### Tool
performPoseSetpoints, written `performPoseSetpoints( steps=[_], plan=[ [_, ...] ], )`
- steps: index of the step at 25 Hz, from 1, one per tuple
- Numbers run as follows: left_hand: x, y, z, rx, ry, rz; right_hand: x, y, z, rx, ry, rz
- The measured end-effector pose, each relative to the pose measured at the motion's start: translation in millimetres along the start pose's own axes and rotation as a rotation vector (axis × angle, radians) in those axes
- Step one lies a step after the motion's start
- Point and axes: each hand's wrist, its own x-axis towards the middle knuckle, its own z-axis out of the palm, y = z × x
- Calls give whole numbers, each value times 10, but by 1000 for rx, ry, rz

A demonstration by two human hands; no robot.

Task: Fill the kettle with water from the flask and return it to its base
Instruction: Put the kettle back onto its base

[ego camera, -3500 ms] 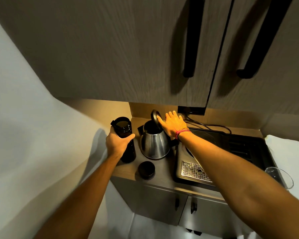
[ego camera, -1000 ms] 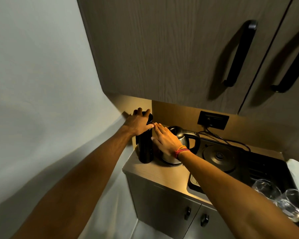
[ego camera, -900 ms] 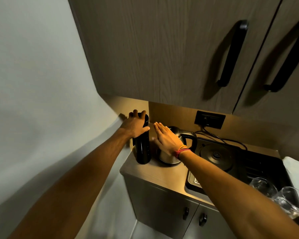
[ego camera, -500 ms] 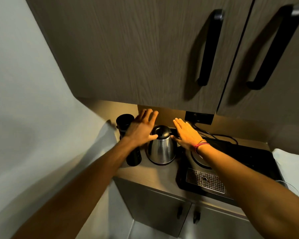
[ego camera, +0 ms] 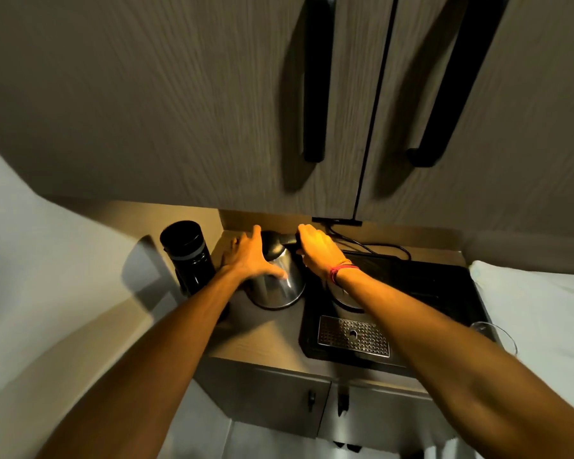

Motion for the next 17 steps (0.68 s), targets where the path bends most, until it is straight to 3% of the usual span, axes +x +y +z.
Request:
performPoseSetpoints(
  steps=[4,8,13,17],
  plan=[
    [63,400,-129,-106,99,108,-56,251,-405,-5,111,51],
    [102,958,-141,-27,73,236,-315,722,-684,-79,89,169],
    [38,1497,132,1,48,360,-740,1092,-810,91,142,327],
    [10,1771,300,63,39,414,-1015,1331,-775,59,173,367]
  ],
)
